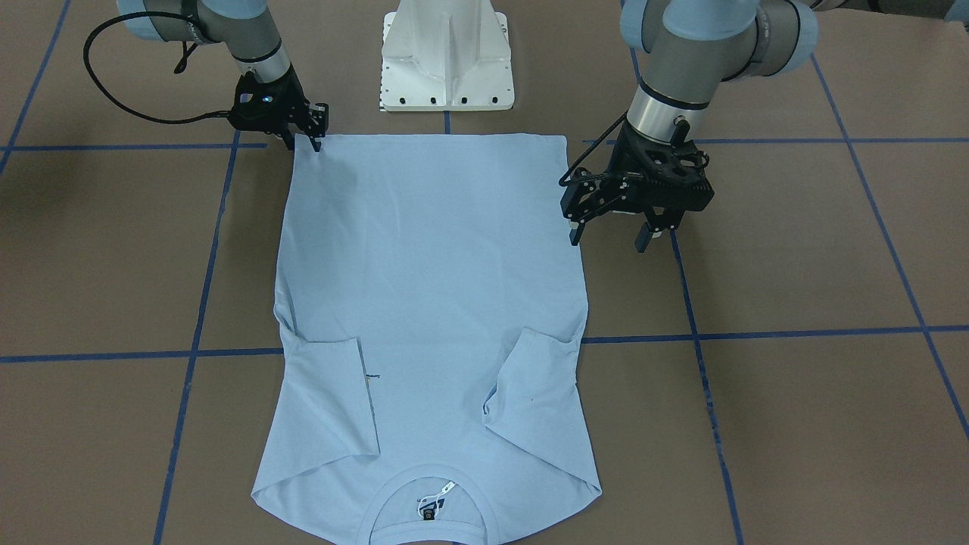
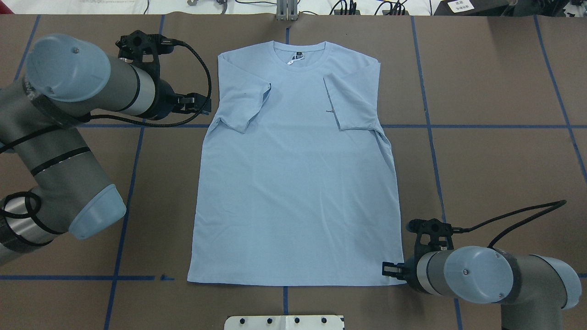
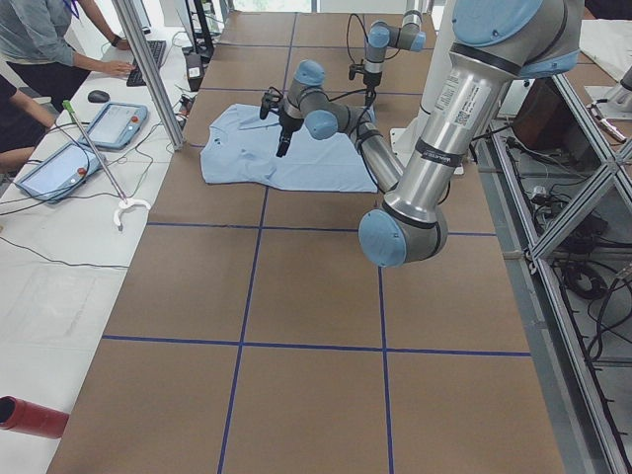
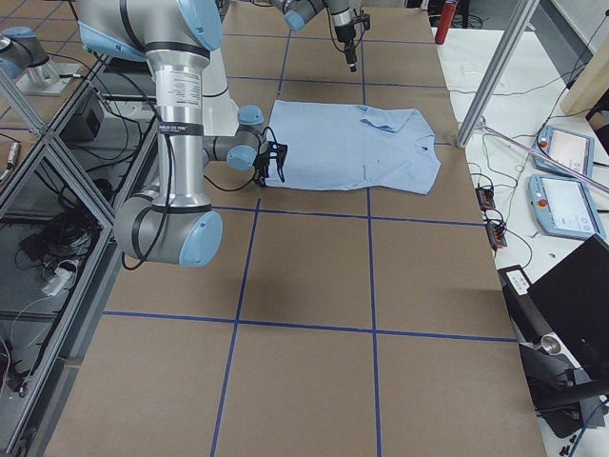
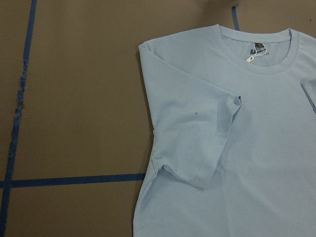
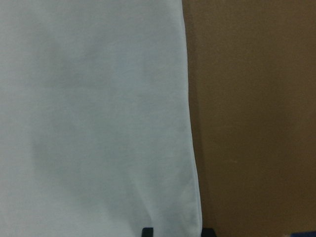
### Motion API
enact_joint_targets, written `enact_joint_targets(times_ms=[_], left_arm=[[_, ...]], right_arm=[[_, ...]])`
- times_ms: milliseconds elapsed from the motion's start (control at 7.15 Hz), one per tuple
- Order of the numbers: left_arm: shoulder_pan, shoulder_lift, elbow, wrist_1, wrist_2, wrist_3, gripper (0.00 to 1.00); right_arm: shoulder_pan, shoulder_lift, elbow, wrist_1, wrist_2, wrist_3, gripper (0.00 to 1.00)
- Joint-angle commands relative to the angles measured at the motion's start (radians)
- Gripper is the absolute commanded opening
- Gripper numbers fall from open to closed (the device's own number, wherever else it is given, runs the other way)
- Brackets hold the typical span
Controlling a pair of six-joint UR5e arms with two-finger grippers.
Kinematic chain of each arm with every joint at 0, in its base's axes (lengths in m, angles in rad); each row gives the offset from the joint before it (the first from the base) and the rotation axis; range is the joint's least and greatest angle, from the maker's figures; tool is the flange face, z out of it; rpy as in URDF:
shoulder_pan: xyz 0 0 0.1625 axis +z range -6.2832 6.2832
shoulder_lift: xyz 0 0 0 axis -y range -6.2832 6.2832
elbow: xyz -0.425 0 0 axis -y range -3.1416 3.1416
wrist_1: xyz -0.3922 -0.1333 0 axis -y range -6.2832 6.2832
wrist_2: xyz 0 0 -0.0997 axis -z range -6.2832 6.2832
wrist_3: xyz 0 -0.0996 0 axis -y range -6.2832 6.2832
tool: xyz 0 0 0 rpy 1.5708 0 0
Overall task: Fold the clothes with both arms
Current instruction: 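Move both grippers to the shirt hem corners nearest the robot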
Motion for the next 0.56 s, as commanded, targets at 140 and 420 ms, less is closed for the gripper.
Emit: enact_joint_targets(times_ms=[140,420], left_arm=[[0.000,0.000,0.000,0.000,0.002,0.001,1.00],[0.002,0.000,0.000,0.000,0.002,0.000,1.00]], right_arm=[[-0.002,-0.017,0.017,-0.004,0.018,0.000,0.33],[-0.004,-0.025,0.022,-0.004,0.018,0.000,0.16]])
